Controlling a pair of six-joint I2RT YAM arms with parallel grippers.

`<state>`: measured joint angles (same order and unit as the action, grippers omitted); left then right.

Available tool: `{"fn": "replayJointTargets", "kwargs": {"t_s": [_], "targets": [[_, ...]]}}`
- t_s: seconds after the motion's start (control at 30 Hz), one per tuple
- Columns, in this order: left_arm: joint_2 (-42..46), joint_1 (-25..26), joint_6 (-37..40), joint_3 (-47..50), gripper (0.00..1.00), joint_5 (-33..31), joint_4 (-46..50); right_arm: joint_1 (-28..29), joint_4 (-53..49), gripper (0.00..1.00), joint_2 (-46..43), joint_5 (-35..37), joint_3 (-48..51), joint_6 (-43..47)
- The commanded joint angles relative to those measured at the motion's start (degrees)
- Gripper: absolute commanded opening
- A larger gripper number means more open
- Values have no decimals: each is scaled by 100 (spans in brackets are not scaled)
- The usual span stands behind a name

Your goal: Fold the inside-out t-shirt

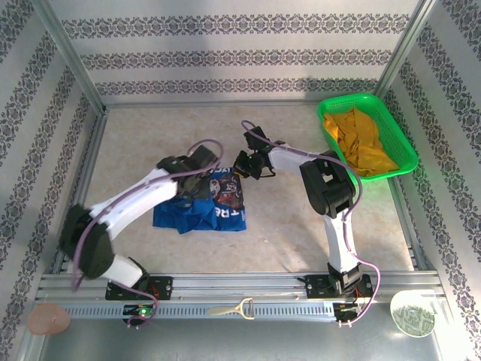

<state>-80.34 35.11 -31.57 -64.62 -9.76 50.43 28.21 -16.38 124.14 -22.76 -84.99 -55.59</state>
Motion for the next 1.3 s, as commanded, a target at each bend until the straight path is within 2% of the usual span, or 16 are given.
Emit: {"fn": "replayJointTargets", "kwargs": {"t_s": [0.0,0.07,0.2,0.27,0.33,0.4,0.53,0.73,0.93,1.03,1.1,1.17,1.23,1.27], "targets": [[1120,-105,-976,966,0,-83,72,-124,-120,0,-145,360,171,-32],[1858,-109,-1539,1578,3,46,171,-140,-147,0,-167,394,192,-17],[3352,-110,-2476,2585,38,93,415,-158,-153,0,-174,396,246,23],[3824,-134,-2624,2651,49,-166,589,-166,-161,0,-171,379,255,44],[3913,-224,-2466,2489,57,-307,588,-170,-168,0,-176,369,264,74],[3644,-348,-2135,2233,62,-234,362,-166,-180,0,-174,347,272,100],[2414,-620,-1289,1559,69,153,-402,-166,-171,0,-177,309,298,122],[417,-1027,-16,521,74,334,-1204,-166,-163,0,-225,308,368,156],[-1018,-1220,682,-208,79,447,-1459,-158,-118,0,-180,256,352,136],[-1512,-1342,754,-395,79,474,-1565,-158,-109,0,-195,253,384,131],[-1822,-1493,766,-567,72,514,-1587,-166,-106,0,-249,268,450,128],[-2096,-1655,828,-811,54,558,-1607,-184,-95,0,-342,298,576,107],[-2378,-1830,918,-1203,22,649,-1561,-209,-74,0,-490,361,759,71],[-2487,-1886,960,-1411,11,699,-1535,-218,-61,0,-606,426,903,38]]}}
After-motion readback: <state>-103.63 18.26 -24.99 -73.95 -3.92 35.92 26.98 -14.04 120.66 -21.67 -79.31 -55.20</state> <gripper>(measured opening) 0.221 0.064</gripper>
